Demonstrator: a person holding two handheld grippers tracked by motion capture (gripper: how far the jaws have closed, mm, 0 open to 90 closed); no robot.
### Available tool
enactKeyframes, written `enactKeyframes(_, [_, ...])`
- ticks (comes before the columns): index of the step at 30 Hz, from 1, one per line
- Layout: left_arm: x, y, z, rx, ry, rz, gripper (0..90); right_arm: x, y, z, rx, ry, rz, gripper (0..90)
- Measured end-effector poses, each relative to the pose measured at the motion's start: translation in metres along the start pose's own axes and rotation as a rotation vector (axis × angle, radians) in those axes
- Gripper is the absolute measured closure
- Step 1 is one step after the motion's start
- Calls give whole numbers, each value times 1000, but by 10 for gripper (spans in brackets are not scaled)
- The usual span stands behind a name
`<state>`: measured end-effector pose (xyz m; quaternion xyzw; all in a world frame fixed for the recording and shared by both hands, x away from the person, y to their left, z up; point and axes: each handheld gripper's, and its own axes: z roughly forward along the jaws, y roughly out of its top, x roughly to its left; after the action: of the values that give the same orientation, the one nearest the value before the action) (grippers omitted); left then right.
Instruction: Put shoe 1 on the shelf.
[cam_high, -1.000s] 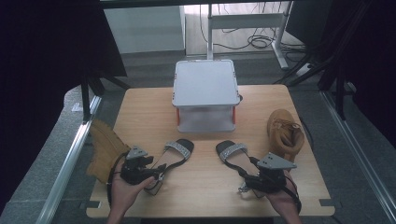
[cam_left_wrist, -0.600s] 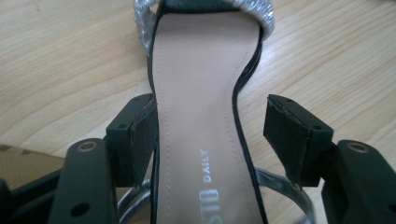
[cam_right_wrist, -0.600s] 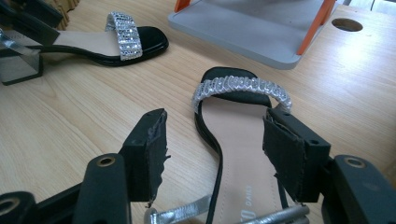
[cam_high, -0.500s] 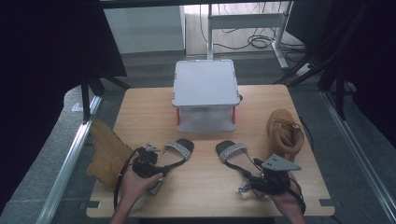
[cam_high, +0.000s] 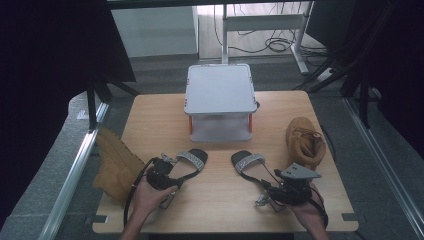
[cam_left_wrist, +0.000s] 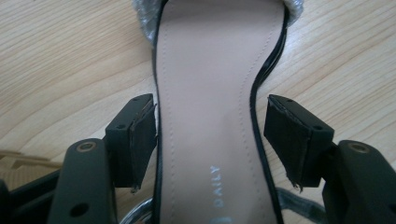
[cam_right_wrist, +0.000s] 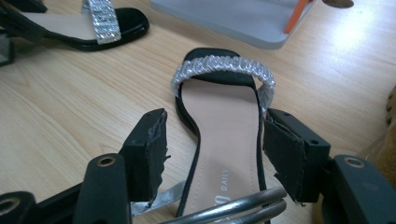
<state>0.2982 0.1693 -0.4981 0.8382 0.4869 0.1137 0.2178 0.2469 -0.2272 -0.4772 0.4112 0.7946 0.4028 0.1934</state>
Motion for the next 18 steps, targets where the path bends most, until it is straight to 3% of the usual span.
enactKeyframes(6, [1, 3, 6, 22, -8, -5, 338, 0, 4, 15, 75, -22, 0, 383])
enactKeyframes(11, [1, 3, 6, 27, -2, -5, 343, 6, 11, 31, 189, -54, -32, 344])
enactKeyframes(18, [0, 3, 5, 24, 6, 3, 346, 5, 18, 49, 301, -84, -50, 320])
